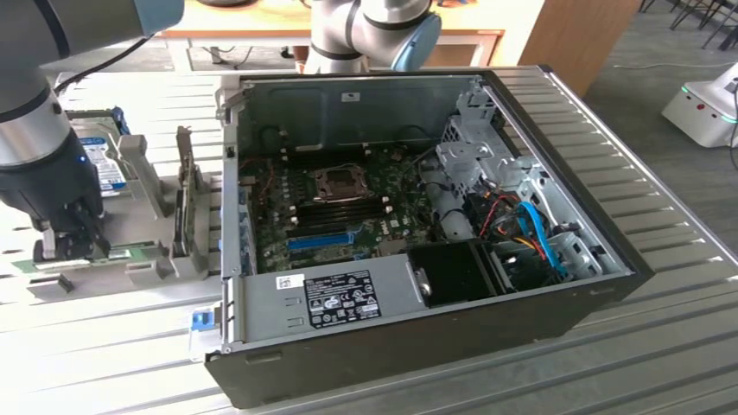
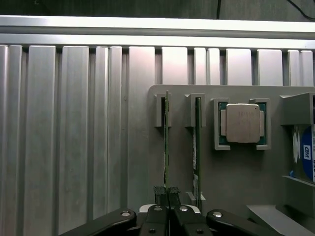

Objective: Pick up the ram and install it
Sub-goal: 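Pick up the ram and move it above insertion slot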

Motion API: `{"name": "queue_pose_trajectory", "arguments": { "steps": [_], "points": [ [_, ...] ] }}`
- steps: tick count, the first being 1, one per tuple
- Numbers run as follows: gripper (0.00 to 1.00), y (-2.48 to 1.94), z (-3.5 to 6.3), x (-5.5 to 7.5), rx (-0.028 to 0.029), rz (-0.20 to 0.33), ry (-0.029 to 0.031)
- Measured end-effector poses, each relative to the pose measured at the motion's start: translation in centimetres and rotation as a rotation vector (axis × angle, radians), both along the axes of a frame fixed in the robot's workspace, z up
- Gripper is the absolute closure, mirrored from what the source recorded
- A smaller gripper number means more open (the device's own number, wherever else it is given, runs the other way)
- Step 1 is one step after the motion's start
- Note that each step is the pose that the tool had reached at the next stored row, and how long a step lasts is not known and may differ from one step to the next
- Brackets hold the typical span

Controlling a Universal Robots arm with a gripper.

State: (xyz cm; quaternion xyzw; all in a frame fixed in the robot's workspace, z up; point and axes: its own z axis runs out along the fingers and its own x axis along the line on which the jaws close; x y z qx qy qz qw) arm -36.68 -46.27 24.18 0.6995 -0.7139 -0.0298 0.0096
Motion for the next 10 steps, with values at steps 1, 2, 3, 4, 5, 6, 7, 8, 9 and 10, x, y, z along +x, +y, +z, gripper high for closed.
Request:
{"name": "queue_pose_trajectory", "arguments": {
  "steps": [1, 2, 3, 4, 5, 6, 7, 8, 9, 10],
  "points": [
    [0.88, 0.0, 0.14, 0.0, 0.0, 0.0, 0.0001],
    [0.88, 0.0, 0.28, 0.0, 0.0, 0.0, 0.0001],
    [0.88, 0.0, 0.42, 0.0, 0.0001, 0.0, 0.0002],
    [0.88, 0.0, 0.56, 0.0, 0.0, 0.0, 0.0003],
    [0.88, 0.0, 0.69, 0.0, 0.0001, 0.0, 0.0003],
    [0.88, 0.0, 0.84, 0.0, 0.0, 0.0, 0.0004],
    [0.88, 0.0, 0.99, 0.0, 0.0, 0.0, 0.0005],
    [0.88, 0.0, 1.15, 0.0, 0.0, 0.0, 0.0006],
    [0.88, 0.0, 1.3, 0.0, 0.0, 0.0, 0.0007],
    [0.88, 0.0, 1.45, 0.0, 0.0, 0.0, 0.0007]
  ]
}}
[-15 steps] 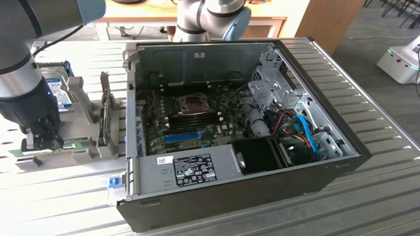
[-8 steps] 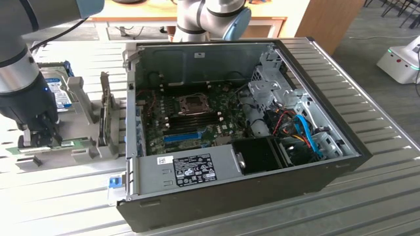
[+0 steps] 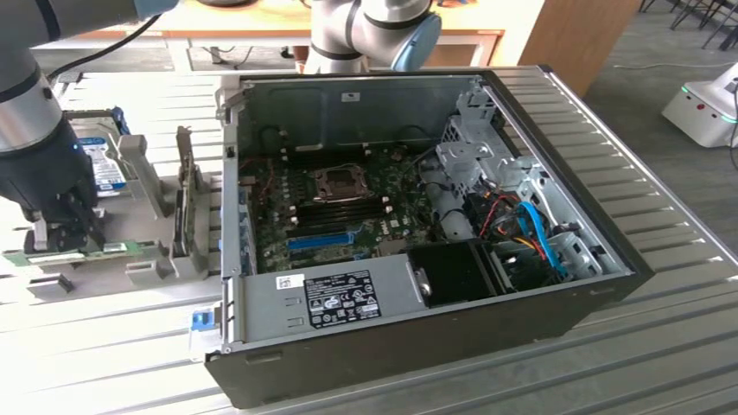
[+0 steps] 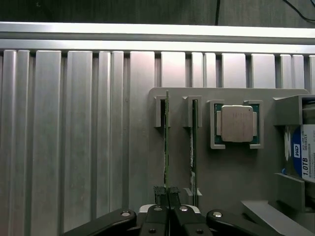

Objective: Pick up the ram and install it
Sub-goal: 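Pick up the ram and move it above insertion slot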

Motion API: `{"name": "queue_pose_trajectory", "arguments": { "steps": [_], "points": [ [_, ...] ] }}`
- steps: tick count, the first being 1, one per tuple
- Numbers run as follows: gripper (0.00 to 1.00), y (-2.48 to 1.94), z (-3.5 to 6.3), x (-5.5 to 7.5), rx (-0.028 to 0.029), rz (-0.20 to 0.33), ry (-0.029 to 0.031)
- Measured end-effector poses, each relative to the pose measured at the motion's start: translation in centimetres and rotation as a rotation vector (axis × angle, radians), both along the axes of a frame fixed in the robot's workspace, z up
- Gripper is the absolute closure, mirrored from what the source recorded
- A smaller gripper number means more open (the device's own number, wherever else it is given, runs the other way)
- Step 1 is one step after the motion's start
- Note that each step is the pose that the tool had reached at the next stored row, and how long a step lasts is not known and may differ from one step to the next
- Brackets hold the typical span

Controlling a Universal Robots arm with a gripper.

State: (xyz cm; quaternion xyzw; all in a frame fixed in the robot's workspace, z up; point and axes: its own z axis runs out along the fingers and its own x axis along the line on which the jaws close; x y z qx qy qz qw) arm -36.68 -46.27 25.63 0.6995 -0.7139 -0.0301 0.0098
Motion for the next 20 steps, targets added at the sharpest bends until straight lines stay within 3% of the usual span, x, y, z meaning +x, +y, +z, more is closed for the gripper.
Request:
{"name": "queue_pose_trajectory", "arguments": {
  "steps": [20],
  "points": [
    [0.88, 0.0, 3.18, 0.0, -0.0001, 0.0, 0.0014]
  ]
}}
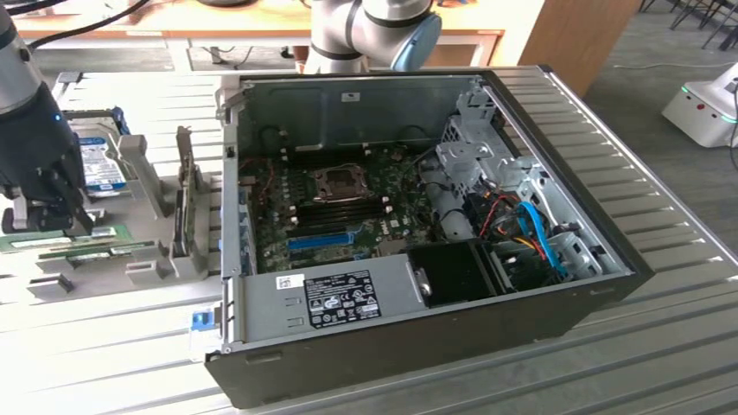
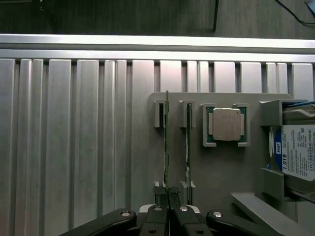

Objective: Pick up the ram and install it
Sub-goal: 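Pick up the ram and move it above insertion slot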

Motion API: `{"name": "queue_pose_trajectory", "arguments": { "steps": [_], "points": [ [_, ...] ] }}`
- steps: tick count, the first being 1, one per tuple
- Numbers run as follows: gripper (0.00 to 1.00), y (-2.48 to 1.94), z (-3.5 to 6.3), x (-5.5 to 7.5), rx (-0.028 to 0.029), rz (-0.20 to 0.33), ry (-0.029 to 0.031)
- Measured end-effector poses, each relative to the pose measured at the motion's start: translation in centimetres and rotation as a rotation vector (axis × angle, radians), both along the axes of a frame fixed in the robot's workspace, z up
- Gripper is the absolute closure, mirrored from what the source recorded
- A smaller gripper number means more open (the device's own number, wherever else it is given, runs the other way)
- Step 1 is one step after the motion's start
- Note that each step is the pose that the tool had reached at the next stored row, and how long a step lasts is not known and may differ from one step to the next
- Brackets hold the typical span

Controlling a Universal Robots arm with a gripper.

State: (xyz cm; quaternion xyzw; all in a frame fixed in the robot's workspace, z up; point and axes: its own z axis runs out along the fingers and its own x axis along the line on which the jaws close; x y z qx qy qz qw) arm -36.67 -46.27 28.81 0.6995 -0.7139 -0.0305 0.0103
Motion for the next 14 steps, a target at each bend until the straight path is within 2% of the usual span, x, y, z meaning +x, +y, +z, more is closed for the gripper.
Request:
{"name": "queue_pose_trajectory", "arguments": {
  "steps": [14],
  "points": [
    [0.88, 0.0, 2.12, 0.0, 0.0, 0.0, 0.0004]
  ]
}}
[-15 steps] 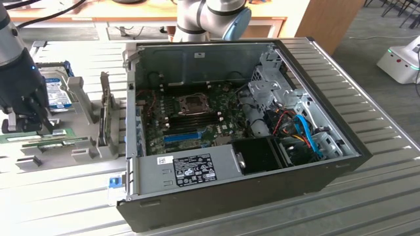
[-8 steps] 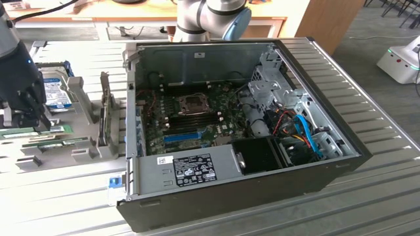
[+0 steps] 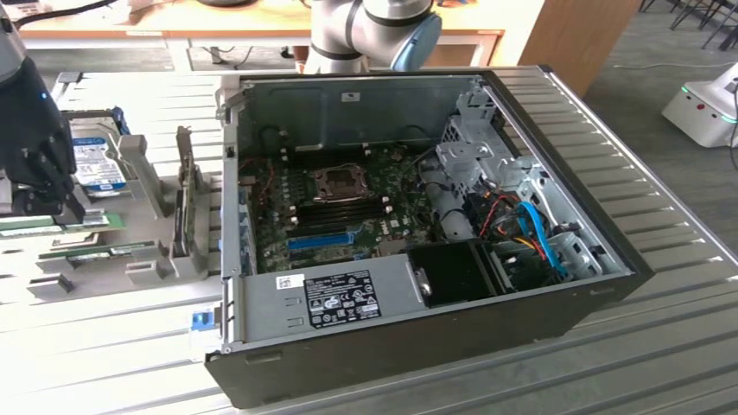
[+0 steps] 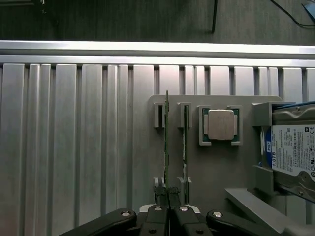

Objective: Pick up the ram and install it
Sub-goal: 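Pick up the ram and move it above insertion slot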

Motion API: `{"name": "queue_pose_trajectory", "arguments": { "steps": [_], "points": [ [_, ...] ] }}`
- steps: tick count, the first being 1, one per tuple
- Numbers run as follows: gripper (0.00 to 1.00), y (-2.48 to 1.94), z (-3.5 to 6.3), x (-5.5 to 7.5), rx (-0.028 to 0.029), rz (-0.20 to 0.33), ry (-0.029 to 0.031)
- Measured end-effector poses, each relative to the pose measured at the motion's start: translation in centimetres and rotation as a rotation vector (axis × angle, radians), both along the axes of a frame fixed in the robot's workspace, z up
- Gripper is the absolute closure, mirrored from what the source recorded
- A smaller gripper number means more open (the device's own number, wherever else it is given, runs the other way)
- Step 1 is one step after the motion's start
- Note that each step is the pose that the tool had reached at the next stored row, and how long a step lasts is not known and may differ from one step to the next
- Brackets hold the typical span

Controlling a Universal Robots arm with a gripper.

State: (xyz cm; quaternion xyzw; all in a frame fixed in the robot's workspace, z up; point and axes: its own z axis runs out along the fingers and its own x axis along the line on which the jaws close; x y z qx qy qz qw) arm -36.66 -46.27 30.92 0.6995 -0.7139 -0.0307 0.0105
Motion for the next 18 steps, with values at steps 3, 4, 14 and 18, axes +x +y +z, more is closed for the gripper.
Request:
{"name": "queue_pose_trajectory", "arguments": {
  "steps": [3, 4, 14, 18],
  "points": [
    [0.88, 0.0, 0.47, 0.0, 0.0, 0.0, 0.0],
    [0.88, 0.0, 0.64, 0.0, 0.0, 0.0, 0.0],
    [0.88, 0.0, 2.24, 0.0, 0.0, 0.0, 0.0002],
    [0.88, 0.0, 2.88, 0.0, 0.0001, 0.0, 0.0001]
  ]
}}
